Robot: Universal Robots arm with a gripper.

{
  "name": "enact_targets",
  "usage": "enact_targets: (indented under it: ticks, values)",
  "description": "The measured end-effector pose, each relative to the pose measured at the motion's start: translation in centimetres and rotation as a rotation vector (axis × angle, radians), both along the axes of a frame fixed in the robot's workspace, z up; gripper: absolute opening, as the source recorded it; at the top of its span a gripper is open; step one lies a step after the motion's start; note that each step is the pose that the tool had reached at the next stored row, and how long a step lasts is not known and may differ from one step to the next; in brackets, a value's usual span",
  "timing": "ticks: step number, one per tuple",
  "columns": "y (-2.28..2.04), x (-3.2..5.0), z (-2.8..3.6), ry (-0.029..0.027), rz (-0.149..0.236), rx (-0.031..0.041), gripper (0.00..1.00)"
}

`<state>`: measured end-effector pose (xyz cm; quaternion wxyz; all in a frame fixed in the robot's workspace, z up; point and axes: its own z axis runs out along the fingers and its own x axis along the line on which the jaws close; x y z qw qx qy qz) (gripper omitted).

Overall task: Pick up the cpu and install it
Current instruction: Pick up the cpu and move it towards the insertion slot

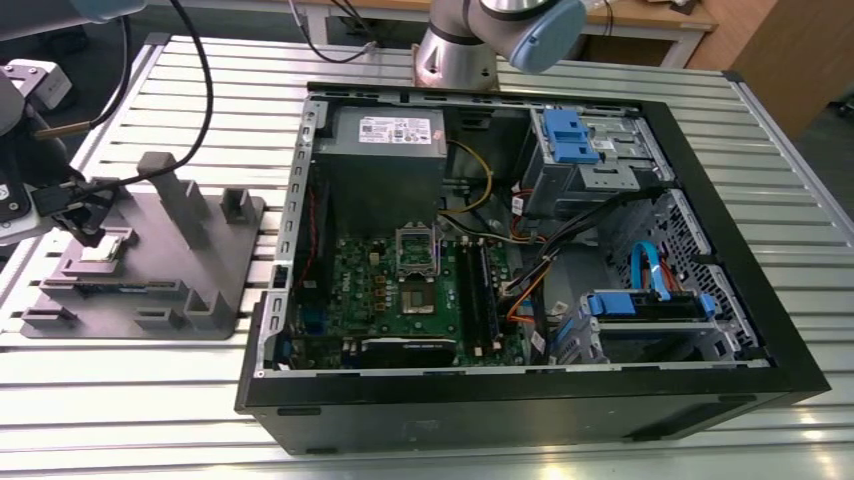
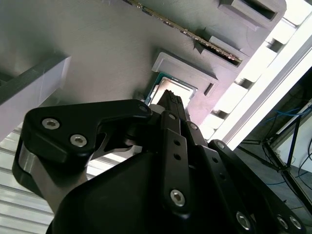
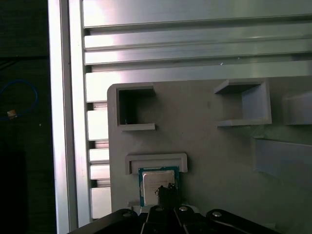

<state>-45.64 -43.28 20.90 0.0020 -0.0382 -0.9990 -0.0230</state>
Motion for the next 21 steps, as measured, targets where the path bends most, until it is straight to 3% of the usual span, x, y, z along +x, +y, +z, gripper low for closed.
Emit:
enact_targets:
  ticks: [21]
  values:
    - [0.0,-0.13,-0.66,0.0,0.0,0.0,0.11]
